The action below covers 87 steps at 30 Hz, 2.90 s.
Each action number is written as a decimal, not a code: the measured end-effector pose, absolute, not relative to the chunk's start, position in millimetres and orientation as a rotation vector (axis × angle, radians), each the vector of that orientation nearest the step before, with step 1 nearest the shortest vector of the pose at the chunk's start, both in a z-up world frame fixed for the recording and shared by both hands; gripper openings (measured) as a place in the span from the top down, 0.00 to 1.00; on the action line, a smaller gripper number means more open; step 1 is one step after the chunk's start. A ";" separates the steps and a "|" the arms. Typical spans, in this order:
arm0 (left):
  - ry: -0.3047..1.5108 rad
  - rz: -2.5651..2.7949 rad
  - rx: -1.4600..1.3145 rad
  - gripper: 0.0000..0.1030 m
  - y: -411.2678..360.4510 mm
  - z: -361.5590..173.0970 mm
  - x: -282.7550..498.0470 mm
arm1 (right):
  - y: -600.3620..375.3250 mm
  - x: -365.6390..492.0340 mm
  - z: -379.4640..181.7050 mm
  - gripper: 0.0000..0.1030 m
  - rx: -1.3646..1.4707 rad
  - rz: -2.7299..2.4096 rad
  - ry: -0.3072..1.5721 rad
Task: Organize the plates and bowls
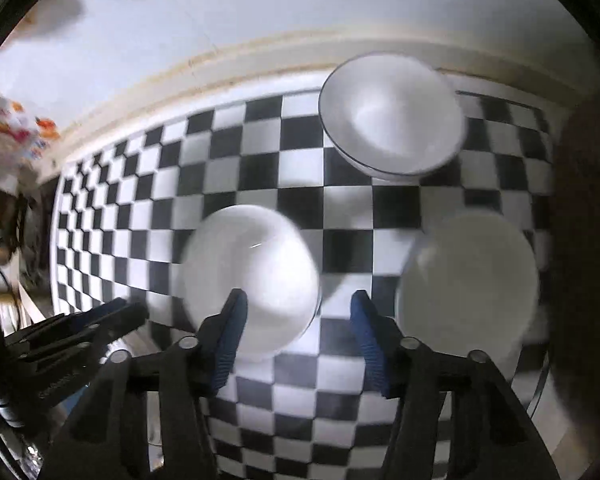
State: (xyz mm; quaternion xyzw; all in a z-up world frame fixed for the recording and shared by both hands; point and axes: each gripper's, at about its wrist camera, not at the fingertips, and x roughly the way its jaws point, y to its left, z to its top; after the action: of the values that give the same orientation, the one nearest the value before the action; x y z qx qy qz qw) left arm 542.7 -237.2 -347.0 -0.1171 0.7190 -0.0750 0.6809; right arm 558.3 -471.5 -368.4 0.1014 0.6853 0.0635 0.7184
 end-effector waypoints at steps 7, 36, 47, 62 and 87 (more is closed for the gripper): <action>1.696 -0.191 -0.347 0.74 -256.1 -389.0 554.4 | -466.5 598.3 -422.7 0.69 0.132 0.196 1.644; 1.657 -0.283 -0.064 0.84 -278.2 -349.6 470.2 | -455.1 487.0 -398.9 0.92 0.174 0.258 1.637; 1.738 -0.284 -0.024 0.84 -281.9 -381.4 428.6 | -447.7 409.8 -431.3 0.92 0.221 0.247 1.703; 1.729 -0.247 0.045 0.81 -308.5 -390.9 412.1 | -430.7 396.5 -449.8 0.90 0.237 0.257 1.734; 1.672 -0.480 -0.051 0.71 -449.6 -362.8 544.7 | -582.9 418.9 -379.0 0.73 0.432 -0.271 1.358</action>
State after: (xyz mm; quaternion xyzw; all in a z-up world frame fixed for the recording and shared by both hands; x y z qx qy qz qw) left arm 544.7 -449.6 -362.8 -0.0226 0.7346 -0.2109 0.6445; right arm 418.9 -582.9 -379.0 0.1975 0.6211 -0.1241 0.7482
